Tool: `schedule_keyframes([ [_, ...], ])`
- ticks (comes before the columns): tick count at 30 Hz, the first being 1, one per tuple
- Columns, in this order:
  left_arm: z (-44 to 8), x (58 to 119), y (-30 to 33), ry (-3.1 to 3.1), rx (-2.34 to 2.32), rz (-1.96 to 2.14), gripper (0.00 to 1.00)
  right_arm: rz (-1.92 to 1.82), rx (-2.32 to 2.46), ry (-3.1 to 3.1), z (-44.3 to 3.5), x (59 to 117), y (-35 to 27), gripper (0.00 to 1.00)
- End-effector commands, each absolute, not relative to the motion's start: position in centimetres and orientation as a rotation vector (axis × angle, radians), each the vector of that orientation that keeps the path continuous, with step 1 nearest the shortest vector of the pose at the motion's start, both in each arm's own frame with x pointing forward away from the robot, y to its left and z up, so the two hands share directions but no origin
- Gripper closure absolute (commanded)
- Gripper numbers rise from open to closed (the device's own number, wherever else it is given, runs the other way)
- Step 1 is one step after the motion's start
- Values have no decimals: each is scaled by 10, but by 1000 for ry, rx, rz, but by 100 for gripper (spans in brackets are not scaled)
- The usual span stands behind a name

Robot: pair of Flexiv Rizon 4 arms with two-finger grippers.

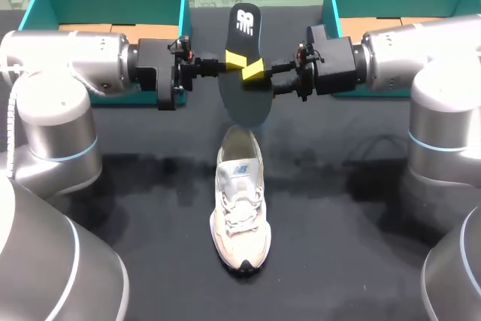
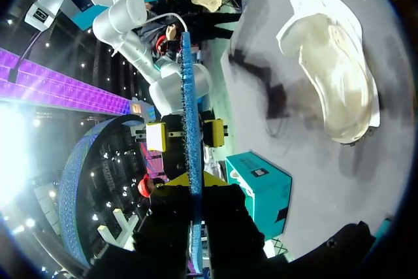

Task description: Take the shoe out of the shoebox, open the shoe tongue, remove and reinsert the insole, then place the shoe into the shoebox

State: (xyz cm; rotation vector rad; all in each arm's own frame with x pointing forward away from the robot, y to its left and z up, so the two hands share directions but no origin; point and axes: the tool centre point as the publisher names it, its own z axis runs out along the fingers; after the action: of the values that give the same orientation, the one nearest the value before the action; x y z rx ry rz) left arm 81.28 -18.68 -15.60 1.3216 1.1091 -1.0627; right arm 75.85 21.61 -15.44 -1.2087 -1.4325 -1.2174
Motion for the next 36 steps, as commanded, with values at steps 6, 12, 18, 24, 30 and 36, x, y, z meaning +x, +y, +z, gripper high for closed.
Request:
schedule_keyframes([
  [6,-155,812,-186,1098,1320,-1068,100,-1227,-1212,-1432,-155,760,220,71],
  [12,-155,811,-186,1093,1320,-1069,100,-1233,-1210,-1428,-155,759,219,78],
  [18,-155,810,-187,1087,1323,-1069,100,-1236,-1212,-1427,-156,759,218,84],
  [24,-156,809,-188,1084,1327,-1072,100,-1238,-1212,-1426,-157,759,217,100],
  [30,-152,803,-179,1093,1317,-1086,0,-1249,-1213,-1427,-159,757,214,100],
  [36,-148,795,-148,1213,1278,-1095,0,-1281,-1205,-1447,-162,755,208,100],
])
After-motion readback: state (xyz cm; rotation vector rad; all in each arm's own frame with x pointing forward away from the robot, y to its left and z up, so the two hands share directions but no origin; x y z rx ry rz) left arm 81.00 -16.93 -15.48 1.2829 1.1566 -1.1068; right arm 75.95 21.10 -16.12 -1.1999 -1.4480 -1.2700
